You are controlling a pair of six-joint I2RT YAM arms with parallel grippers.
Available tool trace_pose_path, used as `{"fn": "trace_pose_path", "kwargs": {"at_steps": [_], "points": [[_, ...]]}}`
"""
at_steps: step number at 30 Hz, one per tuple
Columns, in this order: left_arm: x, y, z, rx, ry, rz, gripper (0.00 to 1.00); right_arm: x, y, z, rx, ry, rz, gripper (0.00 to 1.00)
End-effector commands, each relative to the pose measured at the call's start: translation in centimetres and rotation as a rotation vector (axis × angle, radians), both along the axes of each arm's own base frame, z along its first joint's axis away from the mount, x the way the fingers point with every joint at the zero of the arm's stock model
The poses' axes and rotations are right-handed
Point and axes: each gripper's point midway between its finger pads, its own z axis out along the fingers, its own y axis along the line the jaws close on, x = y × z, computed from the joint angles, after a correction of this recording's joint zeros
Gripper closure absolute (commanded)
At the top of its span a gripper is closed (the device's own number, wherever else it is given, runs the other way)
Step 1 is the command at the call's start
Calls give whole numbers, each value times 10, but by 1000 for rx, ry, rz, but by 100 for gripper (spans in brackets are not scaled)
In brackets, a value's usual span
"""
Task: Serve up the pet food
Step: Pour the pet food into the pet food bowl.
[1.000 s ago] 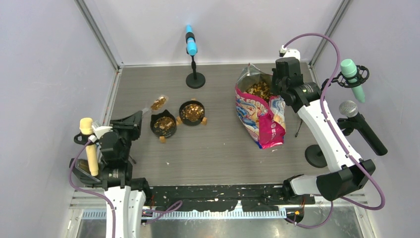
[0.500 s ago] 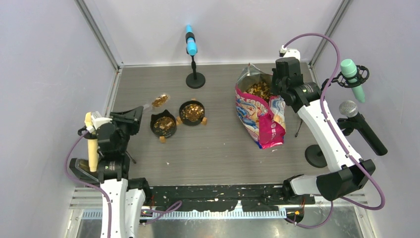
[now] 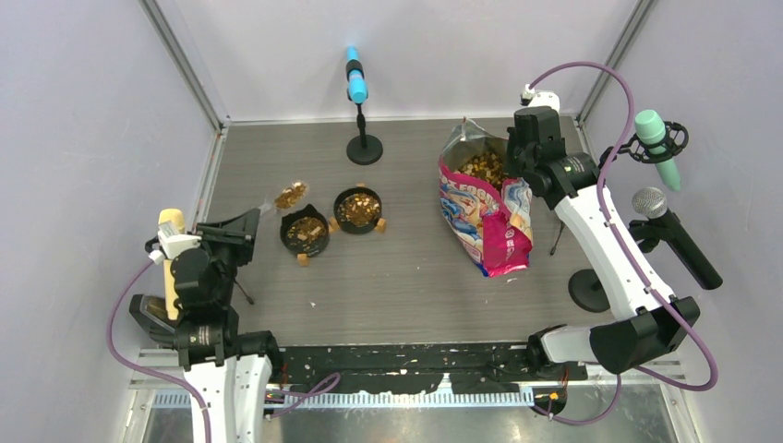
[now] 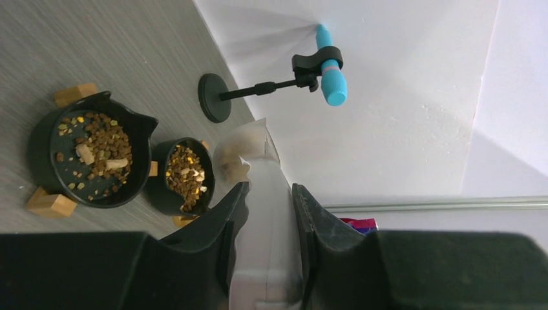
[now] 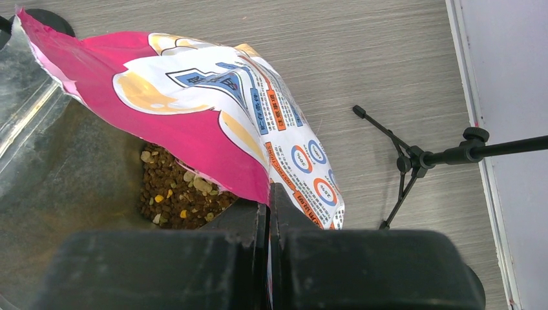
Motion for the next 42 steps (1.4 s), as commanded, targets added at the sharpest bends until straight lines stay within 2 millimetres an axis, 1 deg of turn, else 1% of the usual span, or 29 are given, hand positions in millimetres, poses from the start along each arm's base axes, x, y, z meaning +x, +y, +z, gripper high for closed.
{"fn": "trace_pose_path", "kwargs": {"at_steps": [1,3,4,9,17,23,31,37,42], "points": [[-10,10,-1,-4,6,64,100,-4,1,-1,23,10,-2,95],[-12,10,-6,-21,17,69,100,-4,1,-1,23,11,-1,95],[-12,13,-9,-28,16,91,100,-4,1,-1,24,11,0,95],[-10,16,-18,-46,40,111,100,-5,1,0,26,6,2,95],[-5,21,-13,-14,39,123,100,-7,-2,1,19,0,-7,95],[-3,26,-21,2,74,148,100,-7,-2,1,14,-1,-9,95],[3,25,-38,-12,119,138,100,-5,-4,0,5,3,-16,95],[5,26,-42,38,150,134,100,-4,-5,0,-1,3,-20,95],[6,26,-52,77,194,133,100,-3,-6,-2,-4,7,-24,95]]}}
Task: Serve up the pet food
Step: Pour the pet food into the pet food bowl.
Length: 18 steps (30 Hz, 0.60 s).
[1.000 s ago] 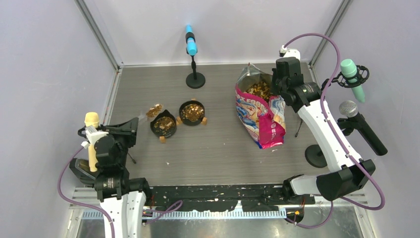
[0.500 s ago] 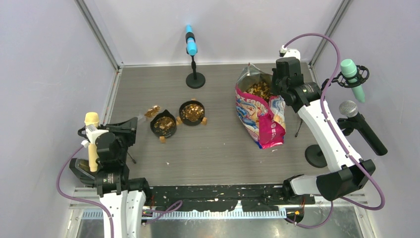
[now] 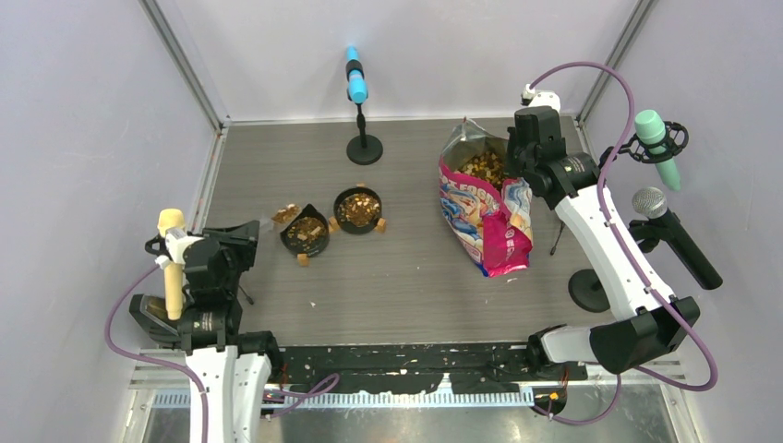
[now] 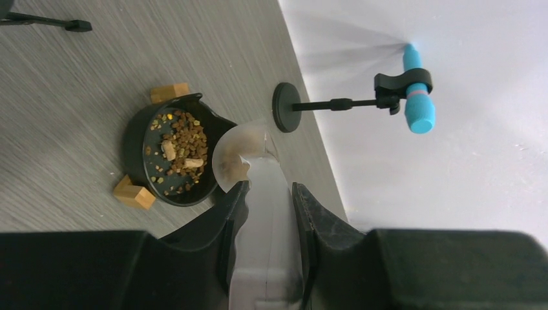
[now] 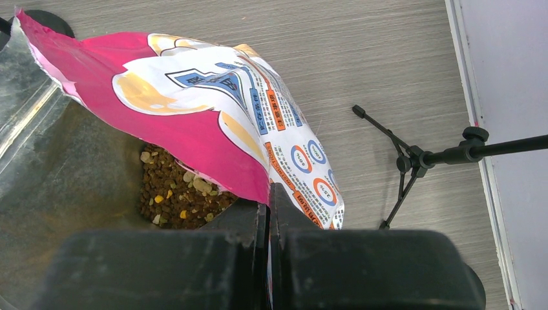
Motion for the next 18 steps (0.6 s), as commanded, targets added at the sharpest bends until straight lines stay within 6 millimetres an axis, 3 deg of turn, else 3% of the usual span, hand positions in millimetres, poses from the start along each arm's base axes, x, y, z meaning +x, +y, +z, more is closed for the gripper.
{"fn": "trace_pose_path", "kwargs": {"at_steps": [1,18], "points": [[2,5,4,69,3,10,100,-4,-6,-2,-8,7,-25,95],[6,3,-6,163,82,-56,100,-3,-8,-3,-18,11,-32,95]]}}
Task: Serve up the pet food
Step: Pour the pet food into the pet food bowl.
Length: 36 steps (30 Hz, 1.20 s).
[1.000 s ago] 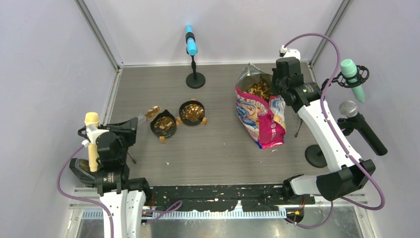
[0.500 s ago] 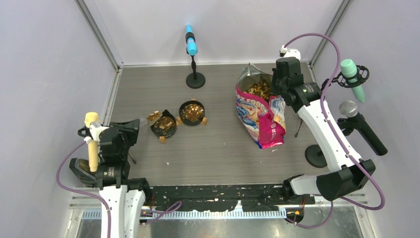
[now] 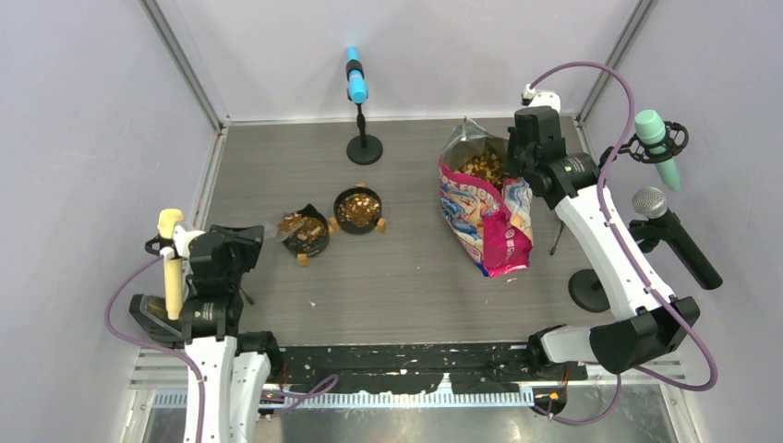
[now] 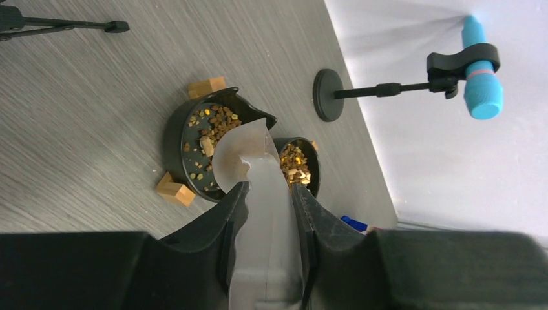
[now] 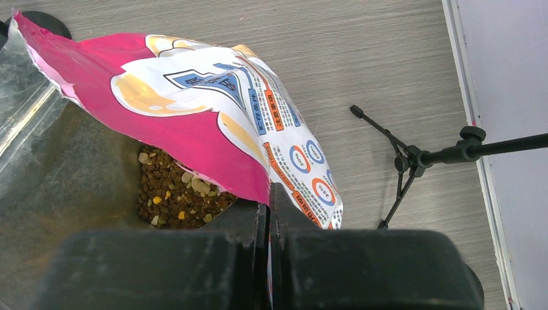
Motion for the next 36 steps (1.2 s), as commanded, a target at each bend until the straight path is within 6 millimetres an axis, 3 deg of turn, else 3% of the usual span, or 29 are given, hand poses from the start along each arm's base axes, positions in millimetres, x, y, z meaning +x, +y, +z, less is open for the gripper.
{"fn": "trace_pose_path", "kwargs": {"at_steps": [1,18,36], "points": [[4,4,18,74,-25,-15,100,-3,-7,-4,-15,13,-28,95],[2,14,22,230,47,-38,100,-2,-8,-4,-18,13,-31,95],[18,-19,44,464,55,-324,100,-1,-8,-5,-16,15,-33,95]]}}
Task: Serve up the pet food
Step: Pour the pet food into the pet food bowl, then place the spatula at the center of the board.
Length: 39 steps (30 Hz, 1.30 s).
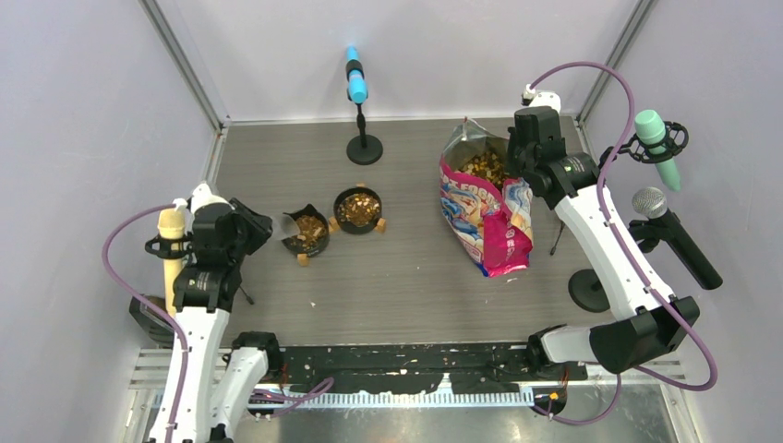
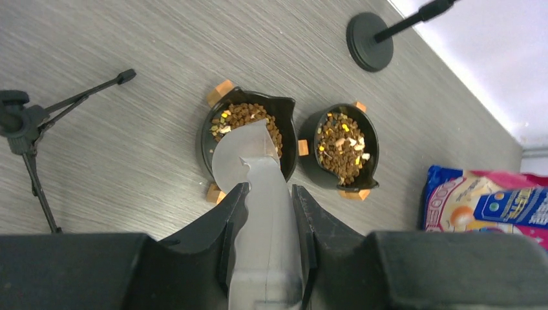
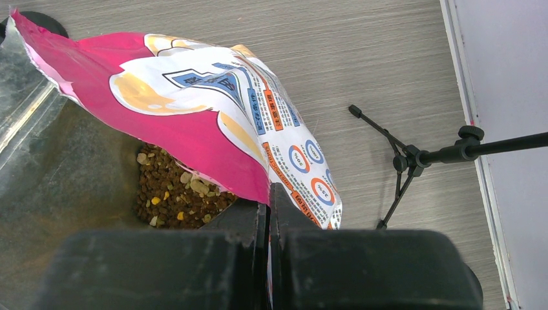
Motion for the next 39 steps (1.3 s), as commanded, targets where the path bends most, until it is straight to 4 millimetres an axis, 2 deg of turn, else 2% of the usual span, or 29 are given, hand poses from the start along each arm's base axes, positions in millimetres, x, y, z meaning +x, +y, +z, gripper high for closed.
{"fn": "trace_pose_path", "kwargs": {"at_steps": [1,5,12,20,25,28,32,36,39], "points": [[5,-5,29,123,-66,-88,100,-1,-5,-4,-11,13,-22,95],[5,-5,35,189,-78,-127,100,-2,-5,-4,-11,13,-21,95],[10,-25,47,274,-131,-300,100,-2,-5,-3,-5,10,-23,95],[11,-13,83,268,-195,-207,100,-1,-1,-1,21,8,-13,95],[15,-5,88,60,-199,-14,100,0,0,1,26,5,-11,95],[28,-13,102,-32,-249,17,100,0,0,1,28,4,-7,95],[41,-25,138,24,-310,-32,100,0,0,3,28,0,-9,95],[55,-51,153,64,-314,-137,100,-1,-2,3,22,-2,-12,95],[69,-75,154,55,-299,-232,100,-1,-2,5,23,-6,-14,95]]}}
